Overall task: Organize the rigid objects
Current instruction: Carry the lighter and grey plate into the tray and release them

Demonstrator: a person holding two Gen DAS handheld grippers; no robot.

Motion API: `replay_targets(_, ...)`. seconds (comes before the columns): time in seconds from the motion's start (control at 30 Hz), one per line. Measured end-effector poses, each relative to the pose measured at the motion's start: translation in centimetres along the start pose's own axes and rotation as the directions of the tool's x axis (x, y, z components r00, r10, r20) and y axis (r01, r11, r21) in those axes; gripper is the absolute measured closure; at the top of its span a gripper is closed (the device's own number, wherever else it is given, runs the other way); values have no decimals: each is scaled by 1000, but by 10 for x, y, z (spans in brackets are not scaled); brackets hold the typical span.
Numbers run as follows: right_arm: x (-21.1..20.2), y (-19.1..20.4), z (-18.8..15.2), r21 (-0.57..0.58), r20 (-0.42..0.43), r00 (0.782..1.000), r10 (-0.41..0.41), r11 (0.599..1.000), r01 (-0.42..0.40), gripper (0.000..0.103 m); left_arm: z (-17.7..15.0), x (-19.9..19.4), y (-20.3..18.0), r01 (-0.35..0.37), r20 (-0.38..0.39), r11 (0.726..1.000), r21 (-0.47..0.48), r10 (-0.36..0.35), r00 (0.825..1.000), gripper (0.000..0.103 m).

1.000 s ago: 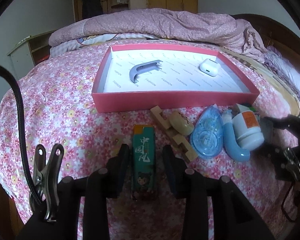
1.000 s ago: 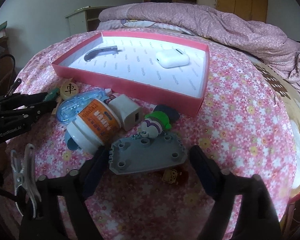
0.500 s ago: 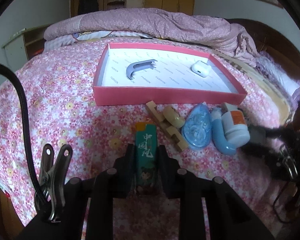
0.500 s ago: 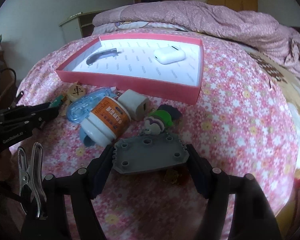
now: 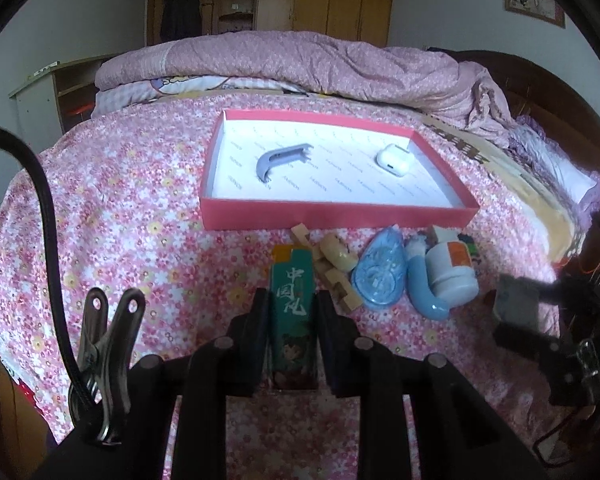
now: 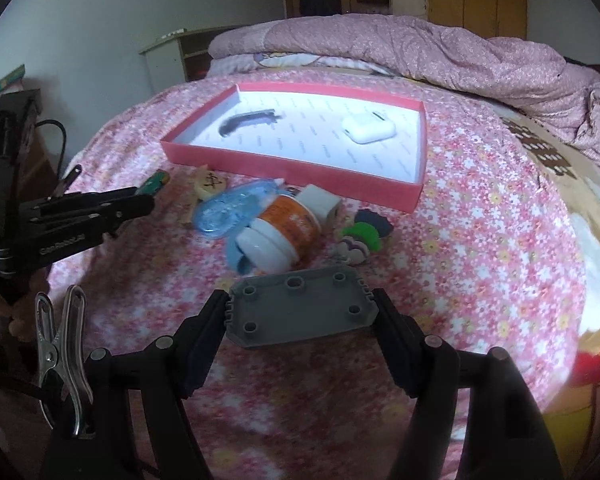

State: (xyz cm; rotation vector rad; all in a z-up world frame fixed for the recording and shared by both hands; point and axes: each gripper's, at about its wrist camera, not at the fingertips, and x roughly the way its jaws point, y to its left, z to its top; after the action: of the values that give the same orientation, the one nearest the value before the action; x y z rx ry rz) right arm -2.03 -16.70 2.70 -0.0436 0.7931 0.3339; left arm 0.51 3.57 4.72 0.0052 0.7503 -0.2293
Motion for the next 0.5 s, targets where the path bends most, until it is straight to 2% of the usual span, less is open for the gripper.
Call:
replay_targets(0.3, 0, -1, 9, 40, 3, 999, 49, 998, -49, 31, 14, -5, 0, -15, 19, 1000, 13, 15, 1000, 79)
replay_targets(0.5, 4, -5, 27, 42, 11, 998, 63, 997, -63, 31, 35, 3, -2, -15, 31, 1000, 23, 14, 999, 79)
